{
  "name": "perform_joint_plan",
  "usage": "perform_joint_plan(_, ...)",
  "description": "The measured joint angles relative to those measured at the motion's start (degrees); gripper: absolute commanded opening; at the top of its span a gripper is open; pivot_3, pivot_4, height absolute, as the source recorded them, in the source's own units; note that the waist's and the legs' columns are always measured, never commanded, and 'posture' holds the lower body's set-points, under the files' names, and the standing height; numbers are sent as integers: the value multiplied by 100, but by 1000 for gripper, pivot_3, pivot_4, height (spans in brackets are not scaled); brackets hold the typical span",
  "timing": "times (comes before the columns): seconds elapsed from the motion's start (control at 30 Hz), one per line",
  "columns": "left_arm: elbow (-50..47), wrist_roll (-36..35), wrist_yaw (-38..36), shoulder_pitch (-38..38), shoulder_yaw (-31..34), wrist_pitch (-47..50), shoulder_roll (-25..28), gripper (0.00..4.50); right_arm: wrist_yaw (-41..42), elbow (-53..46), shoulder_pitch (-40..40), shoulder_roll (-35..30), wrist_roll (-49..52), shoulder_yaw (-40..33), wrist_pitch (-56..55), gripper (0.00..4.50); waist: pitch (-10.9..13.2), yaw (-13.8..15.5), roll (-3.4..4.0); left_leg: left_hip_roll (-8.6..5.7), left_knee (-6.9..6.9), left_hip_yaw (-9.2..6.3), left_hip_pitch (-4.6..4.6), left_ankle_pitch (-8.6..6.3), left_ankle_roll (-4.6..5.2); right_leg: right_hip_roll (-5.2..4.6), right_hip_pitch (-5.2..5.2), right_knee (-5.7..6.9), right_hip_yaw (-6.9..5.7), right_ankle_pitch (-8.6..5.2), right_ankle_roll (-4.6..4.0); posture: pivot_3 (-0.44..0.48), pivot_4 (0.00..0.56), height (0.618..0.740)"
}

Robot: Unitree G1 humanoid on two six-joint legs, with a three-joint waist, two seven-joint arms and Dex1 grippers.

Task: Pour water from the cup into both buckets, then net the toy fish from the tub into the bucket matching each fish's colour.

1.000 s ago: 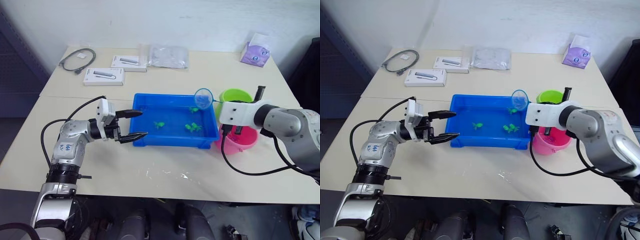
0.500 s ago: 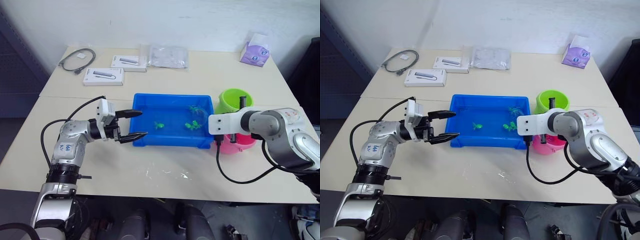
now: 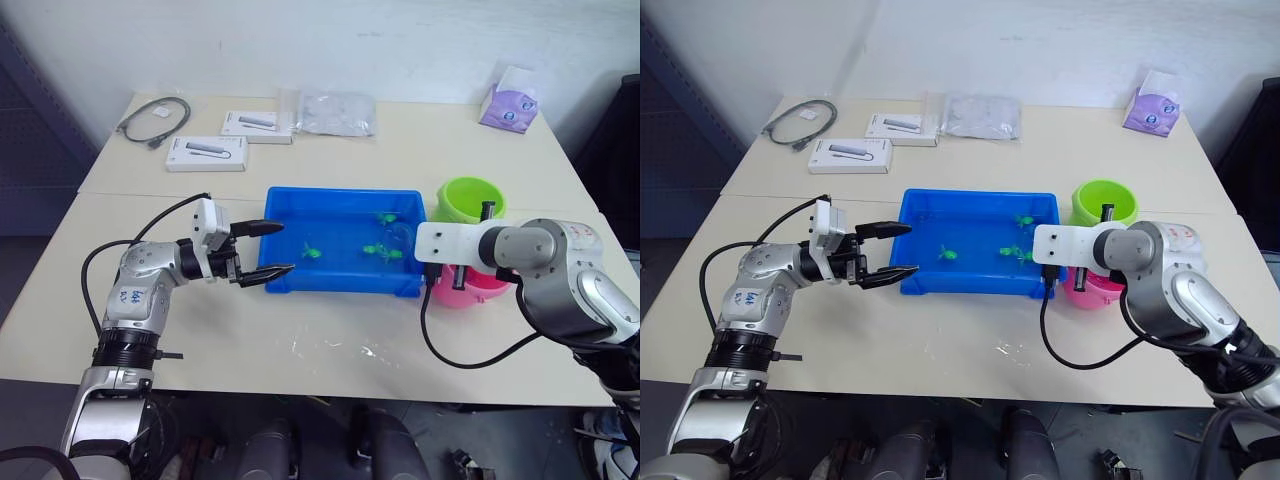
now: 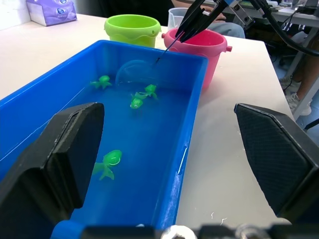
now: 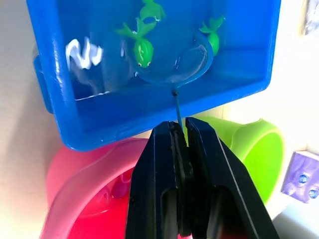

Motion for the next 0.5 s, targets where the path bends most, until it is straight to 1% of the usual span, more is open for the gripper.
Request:
perform_joint_plan(0.1,0,0,-2,4,1,0,2,4491,277,-190,1,35,326,-198,536,0,0,-2,0,0,1,-1,0,0,0,-1,0,0,0,0,0,0,150,740)
perform_joint_plan(0.2,0,0,-2,4,0,0,2,4491,367,-230,-4,48,514,-228,834,0,0,-15,0,0,1,-1,0,0,0,-2,0,1,1,0,0,0,150,740)
perform_joint_plan(0.5,-9,-2,47,4,0,6,2,4491,391,-234,-163,52,1087,-257,1427,0,0,-88,0,1,0,-3,1,-1,-1,-13,0,1,1,0,0,0,150,740)
